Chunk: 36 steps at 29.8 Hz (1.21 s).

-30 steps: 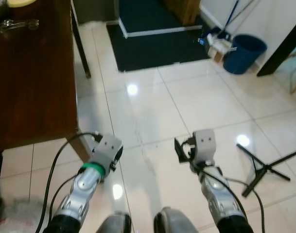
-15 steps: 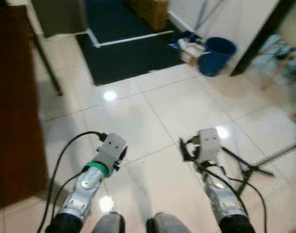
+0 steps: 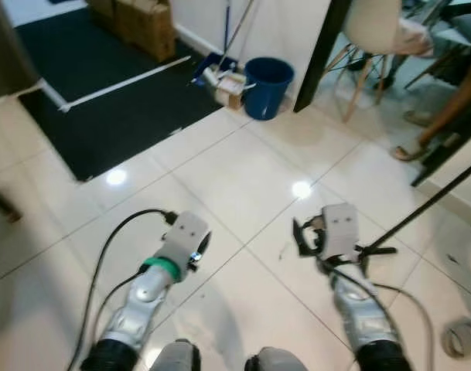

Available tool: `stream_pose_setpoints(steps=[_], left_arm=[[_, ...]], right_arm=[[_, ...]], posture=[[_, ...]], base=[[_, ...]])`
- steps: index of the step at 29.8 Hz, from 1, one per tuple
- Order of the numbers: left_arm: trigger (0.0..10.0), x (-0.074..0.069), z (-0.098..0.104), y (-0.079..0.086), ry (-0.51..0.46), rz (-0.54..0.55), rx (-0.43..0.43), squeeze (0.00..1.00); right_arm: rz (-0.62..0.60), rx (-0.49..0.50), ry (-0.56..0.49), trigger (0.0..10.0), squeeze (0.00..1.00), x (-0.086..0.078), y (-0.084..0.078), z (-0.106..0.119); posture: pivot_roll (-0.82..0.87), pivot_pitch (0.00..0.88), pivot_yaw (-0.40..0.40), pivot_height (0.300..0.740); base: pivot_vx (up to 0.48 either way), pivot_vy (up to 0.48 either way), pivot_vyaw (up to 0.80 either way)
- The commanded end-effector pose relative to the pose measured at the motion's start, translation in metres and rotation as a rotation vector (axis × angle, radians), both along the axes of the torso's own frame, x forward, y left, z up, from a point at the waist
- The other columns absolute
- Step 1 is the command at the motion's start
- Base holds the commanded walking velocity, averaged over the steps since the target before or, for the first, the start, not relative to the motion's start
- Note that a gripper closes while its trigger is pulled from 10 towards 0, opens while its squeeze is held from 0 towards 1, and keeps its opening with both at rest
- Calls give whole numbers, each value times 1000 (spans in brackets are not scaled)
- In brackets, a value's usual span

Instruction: Setting the table

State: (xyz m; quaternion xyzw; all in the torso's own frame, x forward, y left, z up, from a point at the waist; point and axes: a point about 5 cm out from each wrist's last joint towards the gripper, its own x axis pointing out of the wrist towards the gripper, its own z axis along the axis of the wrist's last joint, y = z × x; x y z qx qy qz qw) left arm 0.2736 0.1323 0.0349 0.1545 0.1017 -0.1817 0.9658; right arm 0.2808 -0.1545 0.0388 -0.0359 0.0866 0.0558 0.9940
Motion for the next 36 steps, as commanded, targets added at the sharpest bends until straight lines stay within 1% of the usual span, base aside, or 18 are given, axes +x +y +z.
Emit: stream_pose_setpoints(steps=[1,20,26,31,32,33,34,35,36], left_arm=[[10000,-2,-2,-6,10,-14,-5,0],[10000,-2,-3,-7,10,-19,-6,0],[10000,-3,-4,-6,14,-18,-5,0],[10000,-4,-7,-2,21,1,6,0],[10000,-6,-10,5,27,35,18,0],[10000,-10,-15,17,39,91,36,0],[10000,-14,-19,25,47,129,49,0],[10000,-20,-24,36,59,178,66,0],[10000,-23,-27,41,65,205,76,0]], right_arm=[[-19,-22,14,10000,0,-2,-9,-3],[-25,-25,1,10000,0,-3,-10,-2],[-31,-31,12,10000,0,-5,-11,-5],[-29,-40,29,10000,0,-6,-13,-9],[-20,-47,38,10000,0,-6,-13,-11],[-3,-65,54,10000,0,-6,-13,-14],[8,-78,66,10000,0,-6,-13,-16],[20,-94,94,10000,0,-6,-14,-21],[26,-103,112,10000,0,-6,-15,-24]], posture=[[-114,22,41,740],[-118,32,44,740],[-117,33,45,740],[-113,33,43,740],[-99,35,26,740],[-81,37,9,740],[-81,37,9,740],[-44,40,-20,740],[-44,40,-20,740]], base=[[480,0,0],[480,0,0],[480,0,0],[480,0,0],[480,0,0],[480,0,0],[480,0,0],[480,0,0],[480,0,0]])
